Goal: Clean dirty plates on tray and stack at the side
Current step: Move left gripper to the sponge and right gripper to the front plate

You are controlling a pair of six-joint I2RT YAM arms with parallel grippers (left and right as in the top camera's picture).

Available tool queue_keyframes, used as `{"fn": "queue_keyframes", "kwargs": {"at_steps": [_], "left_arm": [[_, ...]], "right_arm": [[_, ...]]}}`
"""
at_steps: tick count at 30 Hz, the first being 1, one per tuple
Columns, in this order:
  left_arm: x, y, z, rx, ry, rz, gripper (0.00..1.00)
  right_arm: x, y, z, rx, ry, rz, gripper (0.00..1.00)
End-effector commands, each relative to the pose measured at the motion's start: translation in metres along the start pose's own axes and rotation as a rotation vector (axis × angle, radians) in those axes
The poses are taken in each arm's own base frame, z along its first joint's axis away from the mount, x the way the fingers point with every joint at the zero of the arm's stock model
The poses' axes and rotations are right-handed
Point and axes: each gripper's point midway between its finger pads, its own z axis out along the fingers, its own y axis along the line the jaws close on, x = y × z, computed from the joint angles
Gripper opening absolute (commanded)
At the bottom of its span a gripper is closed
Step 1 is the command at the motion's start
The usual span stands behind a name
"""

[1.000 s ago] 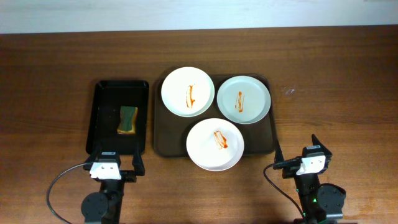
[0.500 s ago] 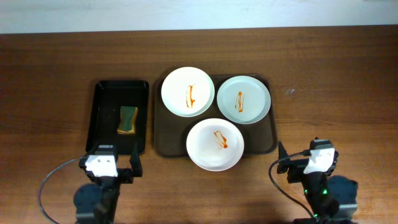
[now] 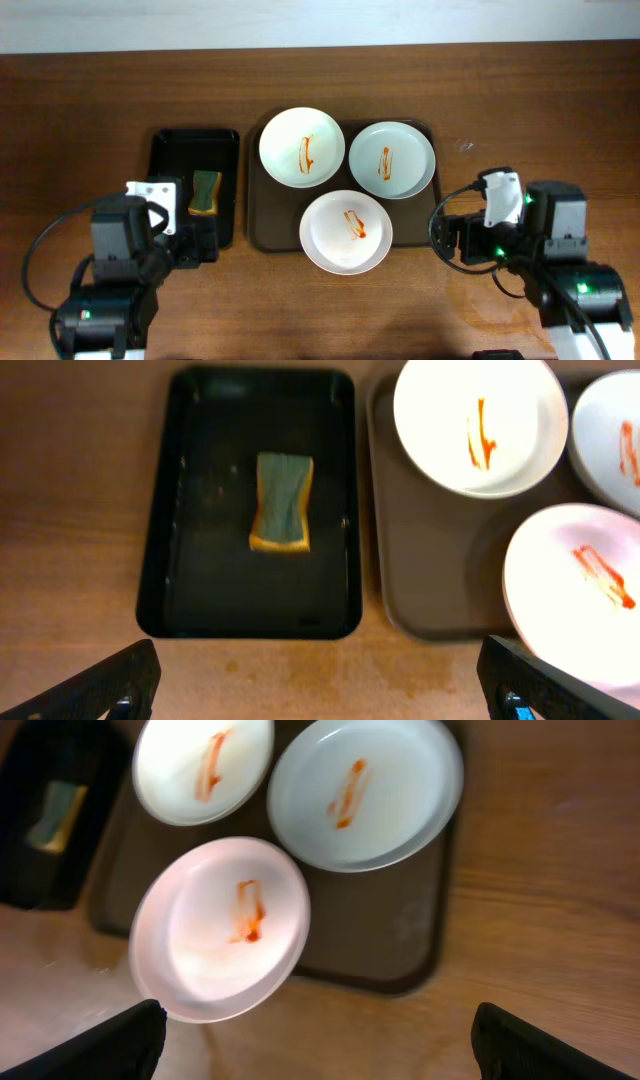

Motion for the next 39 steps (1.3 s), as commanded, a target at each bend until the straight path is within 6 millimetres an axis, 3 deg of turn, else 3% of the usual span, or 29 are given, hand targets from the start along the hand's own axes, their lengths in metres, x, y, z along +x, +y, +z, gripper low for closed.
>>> {"fn": "queue_keyframes", "kwargs": {"at_steps": [1,5,7,10,15,21,25,26,27,32,36,39], "left_arm": [[-0.001,-0.009,0.004,0.053,0.031,-0.001,1.0],[-0.002,-0.013,0.007,0.077,0.035,-0.001,1.0],[-0.012,-0.013,0.009,0.08,0.003,0.001,1.0],[-0.025,-0.015,0.015,0.091,0.003,0.001,1.0],[-0.047,-0.002,0.066,0.029,0.156,-0.008,1.0],[-0.023,0.014,0.137,-0.045,0.341,-0.007,0.92],[-0.005,0.018,0.17,-0.059,0.414,-0.007,0.84],[-0.002,0.021,0.179,-0.07,0.426,-0.005,0.78],[0.0,0.024,0.186,-0.087,0.43,-0.001,0.71],[0.001,0.033,0.216,-0.128,0.413,0.007,0.66],[0.016,0.034,0.236,-0.128,0.452,0.008,0.66],[0.027,0.034,0.244,-0.124,0.486,0.007,0.56]], "right_arm": [[-0.005,0.017,0.007,-0.121,0.029,0.027,0.98],[-0.001,0.012,0.02,-0.121,0.081,0.05,0.98],[0.002,0.009,0.027,-0.118,0.106,0.054,0.91],[0.006,0.006,0.035,-0.117,0.141,0.07,0.88],[0.014,0.004,0.053,-0.126,0.217,0.085,0.74],[0.029,0.016,0.087,-0.161,0.328,0.056,0.67],[0.033,0.016,0.105,-0.159,0.364,0.086,0.63],[0.035,0.016,0.109,-0.16,0.376,0.087,0.6],[0.037,0.016,0.111,-0.161,0.385,0.087,0.59],[0.038,0.018,0.115,-0.166,0.392,0.079,0.57],[0.038,0.018,0.115,-0.166,0.392,0.079,0.57],[0.038,0.018,0.115,-0.166,0.393,0.079,0.57]]}}
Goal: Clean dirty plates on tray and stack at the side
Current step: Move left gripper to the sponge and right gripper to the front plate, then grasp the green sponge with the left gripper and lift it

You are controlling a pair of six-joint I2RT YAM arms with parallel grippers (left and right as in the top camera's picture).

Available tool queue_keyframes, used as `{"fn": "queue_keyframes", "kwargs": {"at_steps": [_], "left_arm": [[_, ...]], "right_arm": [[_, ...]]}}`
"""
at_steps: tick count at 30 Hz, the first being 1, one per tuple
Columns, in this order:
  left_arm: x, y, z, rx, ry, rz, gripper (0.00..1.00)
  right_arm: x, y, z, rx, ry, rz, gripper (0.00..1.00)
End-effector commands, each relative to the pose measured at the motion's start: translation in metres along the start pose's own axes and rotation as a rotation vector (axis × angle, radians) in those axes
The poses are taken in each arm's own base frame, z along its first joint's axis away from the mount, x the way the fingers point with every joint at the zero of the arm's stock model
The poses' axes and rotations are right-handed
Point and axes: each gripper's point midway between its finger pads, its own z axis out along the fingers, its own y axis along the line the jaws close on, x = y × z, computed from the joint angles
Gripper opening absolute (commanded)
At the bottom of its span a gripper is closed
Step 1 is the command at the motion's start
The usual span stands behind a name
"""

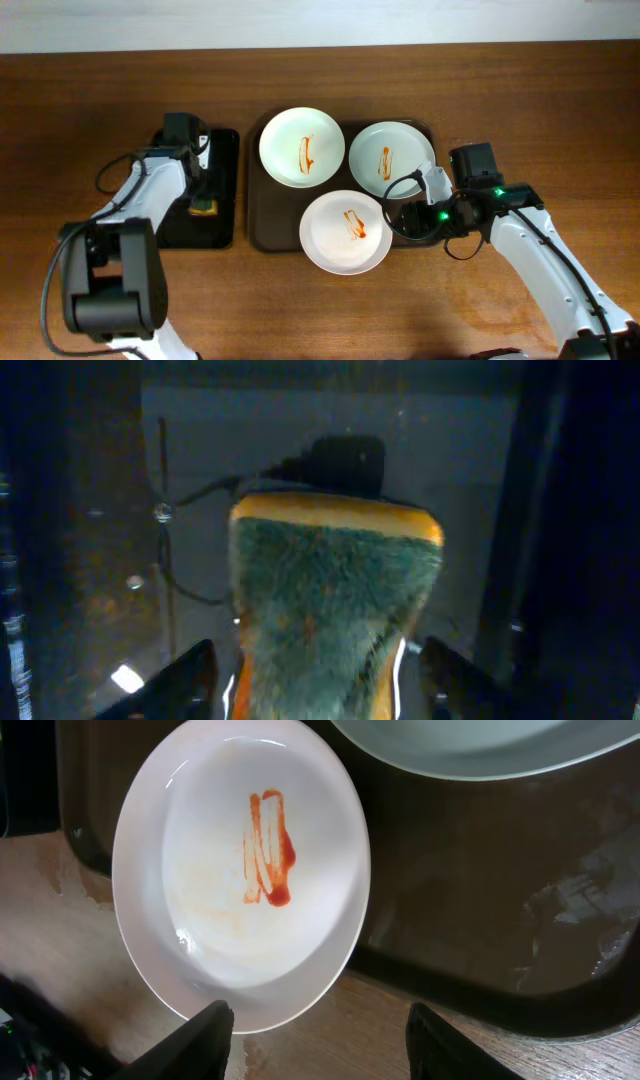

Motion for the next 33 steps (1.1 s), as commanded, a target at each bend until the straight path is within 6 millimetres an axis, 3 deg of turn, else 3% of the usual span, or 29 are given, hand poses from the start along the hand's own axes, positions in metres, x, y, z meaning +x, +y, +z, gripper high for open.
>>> {"fn": "queue_keyframes", "kwargs": {"at_steps": [1,2,3,6,9,10,11,13,19,26,33], "left_arm": [[0.001,0.002,0.014,-0.01,0.03,0.004,0.45],[0.002,0.002,0.016,-0.01,0.033,0.004,0.17],[0.001,0.002,0.016,-0.01,0.031,0.004,0.0],[-0.007,0.002,0.006,-0.007,0.008,0.002,0.0],[-0.026,0.003,-0.024,-0.006,-0.061,-0.002,0.0],[-0.028,0.004,-0.029,-0.006,-0.07,-0.003,0.08],[-0.029,0.004,-0.034,-0.005,-0.079,-0.004,0.56],[-0.025,0.004,-0.034,-0.006,-0.065,-0.003,0.74],[-0.02,0.004,-0.029,-0.006,-0.055,-0.002,0.75],[-0.026,0.003,-0.021,-0.005,-0.099,-0.005,0.7],[-0.012,0.001,-0.005,-0.001,-0.085,-0.004,0.67]], "right_arm": [[-0.006,0.005,-0.002,-0.005,-0.013,-0.016,0.57],[-0.006,0.005,-0.002,-0.005,-0.013,-0.016,0.57],[-0.006,0.005,-0.002,-0.004,-0.013,-0.016,0.57],[-0.006,0.005,-0.002,-0.004,-0.013,-0.016,0.57],[-0.006,0.005,-0.002,-0.004,-0.013,-0.016,0.57],[-0.006,0.005,-0.002,-0.004,-0.013,-0.016,0.57],[-0.006,0.005,-0.002,-0.005,-0.013,-0.016,0.57],[-0.006,0.005,-0.002,-0.004,-0.013,-0.016,0.57],[-0.005,0.005,-0.002,-0.004,-0.01,-0.014,0.57],[-0.005,0.005,-0.002,-0.005,-0.011,-0.014,0.57],[-0.005,0.005,-0.002,-0.004,-0.011,-0.014,0.57]]}}
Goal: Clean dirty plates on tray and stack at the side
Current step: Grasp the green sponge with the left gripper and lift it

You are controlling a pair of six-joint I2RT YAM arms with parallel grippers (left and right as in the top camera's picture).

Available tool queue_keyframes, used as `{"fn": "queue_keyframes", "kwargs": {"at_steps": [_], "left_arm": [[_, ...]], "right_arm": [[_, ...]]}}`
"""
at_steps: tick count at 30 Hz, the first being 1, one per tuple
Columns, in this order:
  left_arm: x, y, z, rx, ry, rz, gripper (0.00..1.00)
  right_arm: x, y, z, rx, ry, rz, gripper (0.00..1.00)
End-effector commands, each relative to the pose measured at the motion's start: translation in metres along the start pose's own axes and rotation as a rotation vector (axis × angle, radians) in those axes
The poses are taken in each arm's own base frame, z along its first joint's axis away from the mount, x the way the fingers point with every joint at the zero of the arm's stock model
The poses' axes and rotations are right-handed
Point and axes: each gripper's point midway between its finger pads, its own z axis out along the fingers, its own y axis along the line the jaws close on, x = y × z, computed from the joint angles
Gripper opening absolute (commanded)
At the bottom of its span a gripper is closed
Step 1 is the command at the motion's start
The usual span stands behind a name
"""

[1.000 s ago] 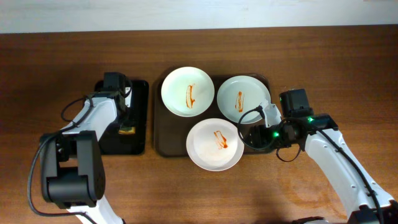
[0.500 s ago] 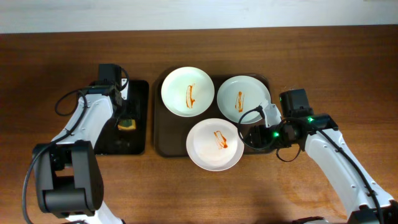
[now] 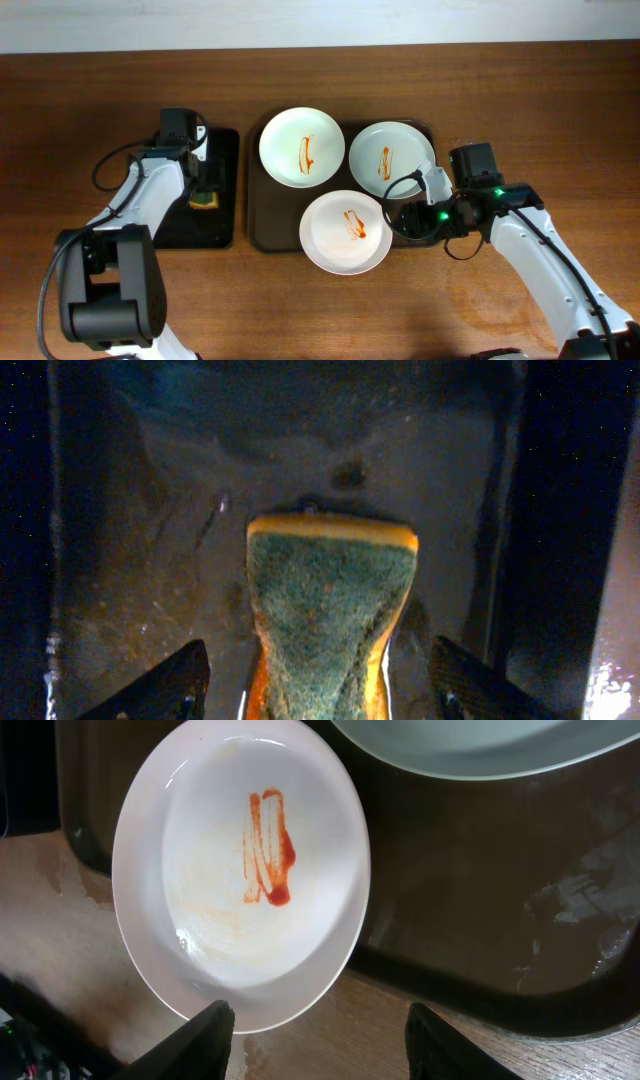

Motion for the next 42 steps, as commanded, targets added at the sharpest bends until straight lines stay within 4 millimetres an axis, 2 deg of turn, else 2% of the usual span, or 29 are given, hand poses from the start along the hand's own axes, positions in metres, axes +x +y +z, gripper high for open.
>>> {"fn": "queue_keyframes", "kwargs": {"at_steps": [1,3,6,7,8,10,12,13,17,20,21,26,29,30,31,33,35,37,39,40,42], "left_arm": [[0.013,0.0,0.006,0.005,0.017,0.003,0.65],[0.016,-0.002,0.009,0.014,0.027,0.003,0.59],[0.017,-0.003,0.011,0.018,0.03,0.004,0.57],[0.017,-0.003,0.011,0.018,0.027,0.003,0.54],[0.015,-0.003,0.011,0.018,0.021,0.003,0.45],[0.014,-0.003,0.011,0.018,0.018,0.003,0.34],[0.015,-0.003,0.011,0.018,0.019,0.003,0.18],[0.015,-0.003,0.011,0.018,0.021,0.003,0.14],[0.016,-0.003,0.011,0.018,0.026,0.003,0.1],[0.021,-0.003,0.012,0.017,0.042,0.004,0.17],[0.024,-0.002,0.013,0.012,0.046,0.005,0.23],[0.034,-0.002,0.019,0.013,0.057,0.005,0.28],[0.033,-0.002,0.019,0.014,0.053,0.005,0.19],[0.033,-0.002,0.019,0.014,0.054,0.005,0.13],[0.033,-0.002,0.019,0.014,0.054,0.005,0.02],[0.033,-0.003,0.018,0.015,0.055,0.005,0.0],[0.03,-0.004,0.01,0.027,0.048,0.003,0.0],[0.024,-0.011,-0.007,0.075,0.028,0.002,0.0],[0.016,-0.019,-0.028,0.126,-0.013,0.001,0.0],[0.014,-0.02,-0.037,0.134,-0.031,0.001,0.0],[0.009,-0.018,-0.059,0.136,-0.073,0.002,0.0]], "right_arm": [[-0.006,0.005,-0.002,-0.004,-0.011,-0.015,0.57],[-0.006,0.005,-0.002,-0.004,-0.011,-0.015,0.57],[-0.006,0.005,-0.002,-0.004,-0.011,-0.015,0.57],[-0.006,0.005,-0.002,-0.004,-0.011,-0.015,0.57],[-0.006,0.005,-0.002,-0.004,-0.011,-0.015,0.57],[-0.005,0.005,-0.002,-0.004,-0.011,-0.015,0.57],[-0.006,0.005,-0.002,-0.004,-0.011,-0.015,0.57],[-0.006,0.005,-0.002,-0.004,-0.011,-0.015,0.57],[-0.006,0.005,-0.002,-0.004,-0.011,-0.015,0.57],[-0.006,0.005,-0.002,-0.004,-0.011,-0.015,0.57],[-0.006,0.005,-0.002,-0.004,-0.011,-0.015,0.57],[-0.006,0.005,-0.002,-0.004,-0.011,-0.015,0.57],[-0.006,0.005,-0.002,-0.004,-0.011,-0.015,0.57],[-0.006,0.005,-0.002,-0.004,-0.011,-0.015,0.57],[-0.006,0.005,-0.002,-0.004,-0.011,-0.015,0.57],[-0.005,0.004,-0.002,0.002,-0.011,-0.015,0.57],[-0.006,0.0,-0.002,0.021,-0.012,-0.015,0.57],[-0.006,-0.004,-0.002,0.045,-0.015,-0.015,0.57],[-0.007,-0.004,-0.002,0.044,-0.018,-0.017,0.52],[-0.007,-0.004,-0.002,0.044,-0.017,-0.016,0.47],[-0.006,-0.004,-0.002,0.044,-0.014,-0.015,0.44]]}}
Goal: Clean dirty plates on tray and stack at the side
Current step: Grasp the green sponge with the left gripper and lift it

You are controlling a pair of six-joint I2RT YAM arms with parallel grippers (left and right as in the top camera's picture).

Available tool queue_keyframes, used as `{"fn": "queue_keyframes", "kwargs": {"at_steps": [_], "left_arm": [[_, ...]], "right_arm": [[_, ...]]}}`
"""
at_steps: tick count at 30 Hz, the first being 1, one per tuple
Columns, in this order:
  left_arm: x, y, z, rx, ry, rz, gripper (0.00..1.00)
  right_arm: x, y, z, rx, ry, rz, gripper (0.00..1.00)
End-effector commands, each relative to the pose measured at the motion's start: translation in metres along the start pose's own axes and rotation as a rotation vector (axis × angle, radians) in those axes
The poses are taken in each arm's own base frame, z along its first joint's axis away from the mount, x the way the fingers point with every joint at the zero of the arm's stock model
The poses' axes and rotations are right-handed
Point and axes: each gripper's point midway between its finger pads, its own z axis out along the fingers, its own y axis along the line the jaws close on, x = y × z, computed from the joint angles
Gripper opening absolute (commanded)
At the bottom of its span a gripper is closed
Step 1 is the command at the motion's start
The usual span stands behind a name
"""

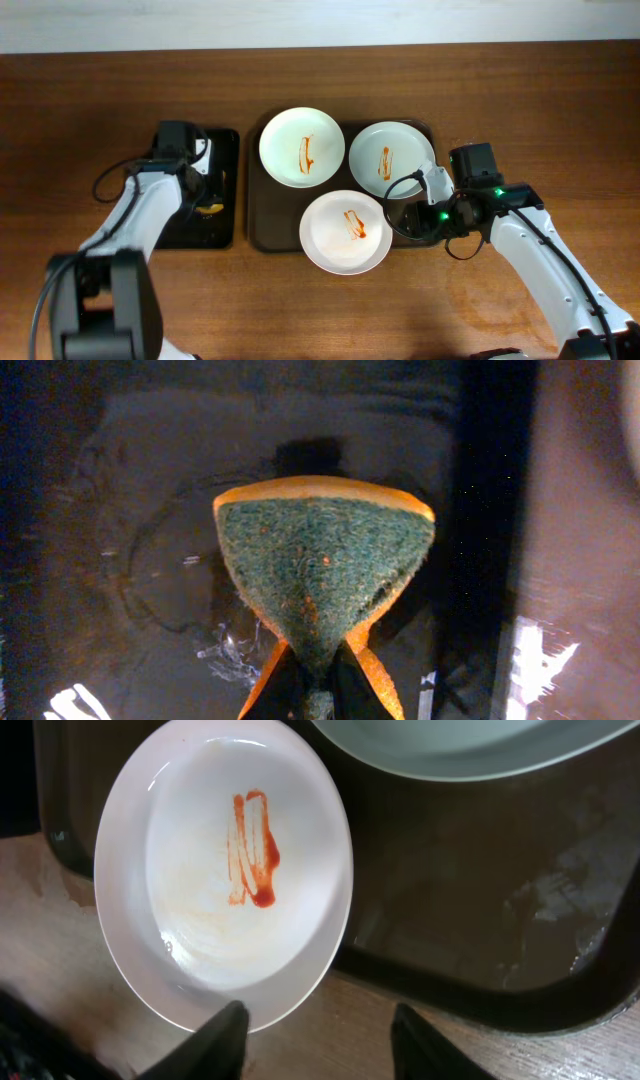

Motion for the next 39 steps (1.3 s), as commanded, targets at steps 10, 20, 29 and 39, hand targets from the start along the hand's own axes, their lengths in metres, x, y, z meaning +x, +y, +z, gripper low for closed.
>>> {"fn": "queue_keyframes", "kwargs": {"at_steps": [10,20,29,39], "left_arm": [[-0.011,-0.01,-0.062,0.052,-0.111,0.008,0.0],[-0.011,-0.01,-0.062,0.052,-0.111,0.008,0.0],[-0.011,-0.01,-0.062,0.053,-0.111,0.008,0.0],[-0.01,-0.025,-0.063,0.143,-0.105,0.013,0.0]], "right_arm": [[-0.006,-0.005,0.012,0.012,0.019,-0.002,0.51],[-0.003,-0.017,0.055,-0.027,0.108,0.055,0.45],[-0.008,0.0,0.08,-0.101,0.116,0.053,0.28],[-0.012,-0.005,0.082,-0.056,0.097,0.097,0.1]]}}
